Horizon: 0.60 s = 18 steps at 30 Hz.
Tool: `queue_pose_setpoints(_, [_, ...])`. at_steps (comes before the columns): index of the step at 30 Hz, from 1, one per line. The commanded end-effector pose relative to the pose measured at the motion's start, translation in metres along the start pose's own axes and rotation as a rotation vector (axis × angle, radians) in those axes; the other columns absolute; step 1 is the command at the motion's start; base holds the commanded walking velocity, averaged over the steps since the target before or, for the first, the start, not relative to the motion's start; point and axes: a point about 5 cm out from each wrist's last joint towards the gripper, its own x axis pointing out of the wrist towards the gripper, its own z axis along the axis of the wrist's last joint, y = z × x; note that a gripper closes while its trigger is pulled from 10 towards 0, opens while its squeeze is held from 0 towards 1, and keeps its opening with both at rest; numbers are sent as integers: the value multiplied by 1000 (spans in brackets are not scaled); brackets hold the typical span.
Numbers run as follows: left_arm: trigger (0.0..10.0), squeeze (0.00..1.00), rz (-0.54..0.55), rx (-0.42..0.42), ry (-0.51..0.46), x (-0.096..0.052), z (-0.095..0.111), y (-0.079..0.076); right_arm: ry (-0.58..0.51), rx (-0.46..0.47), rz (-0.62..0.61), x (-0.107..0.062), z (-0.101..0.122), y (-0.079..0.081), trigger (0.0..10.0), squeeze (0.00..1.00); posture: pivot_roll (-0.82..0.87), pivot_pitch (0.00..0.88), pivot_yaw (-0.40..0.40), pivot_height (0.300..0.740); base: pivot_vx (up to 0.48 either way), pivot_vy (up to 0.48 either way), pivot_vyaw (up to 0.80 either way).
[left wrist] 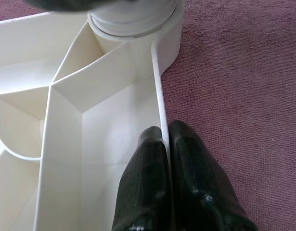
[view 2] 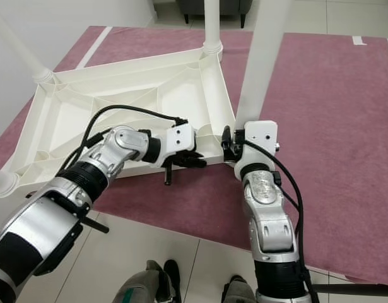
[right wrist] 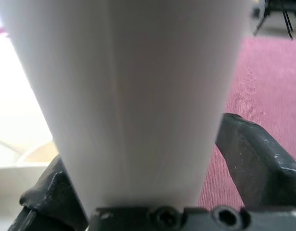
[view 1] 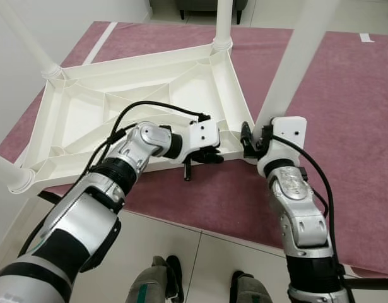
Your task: Building children table
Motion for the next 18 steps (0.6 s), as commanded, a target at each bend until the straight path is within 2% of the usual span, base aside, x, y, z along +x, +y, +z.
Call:
queue_pose_setpoints(1, [0, 0, -113, 107, -28, -3, 10, -3, -41, 36, 53, 1, 8, 1, 10000, 0, -84, 190, 170, 740, 0, 0, 0])
queue_pose_setpoints(3, [0, 0, -113, 107, -28, -3, 10, -3, -41, 36, 53, 1, 8, 1, 10000, 0, -84, 190, 170, 740, 0, 0, 0])
queue_pose_setpoints(5, [0, 0, -148, 168, -32, -10, 13, -2, -42, 86, 364, -10, 16, 10, 10000, 0, -83, 191, 170, 740, 0, 0, 0])
queue_pose_setpoints(6, [0, 0, -143, 189, -29, -12, 13, -1, -9, 44, 508, -22, 13, 11, 10000, 0, -87, 192, 173, 740, 0, 0, 0])
queue_pose_setpoints(7, [0, 0, -143, 189, -29, -12, 13, -1, -9, 44, 508, -22, 13, 11, 10000, 0, -87, 192, 173, 740, 0, 0, 0])
queue_pose_setpoints(8, [0, 0, -138, 202, -28, -13, 13, -1, 18, 13, 597, -31, 10, 12, 10000, 0, -87, 192, 173, 740, 0, 0, 0])
queue_pose_setpoints(10, [0, 0, -138, 202, -28, -13, 13, -1, 18, 13, 597, -31, 10, 12, 10000, 0, -87, 192, 173, 740, 0, 0, 0])
queue_pose_setpoints(11, [10000, 1000, -111, 194, -28, -14, 10, -1, 68, -27, 690, -42, 2, 9, 10000, 0, -88, 192, 173, 740, 0, 0, 0])
queue_pose_setpoints(17, [10000, 1000, -60, 173, -47, -13, 7, -3, 78, -32, 673, -39, -3, 7, 10000, 0, -89, 194, 172, 740, 0, 0, 0])
queue_pose_setpoints(18, [10000, 627, -37, 167, -54, -14, 7, -2, 81, -31, 670, -38, -4, 7, 10000, 0, -89, 193, 171, 740, 0, 0, 0])
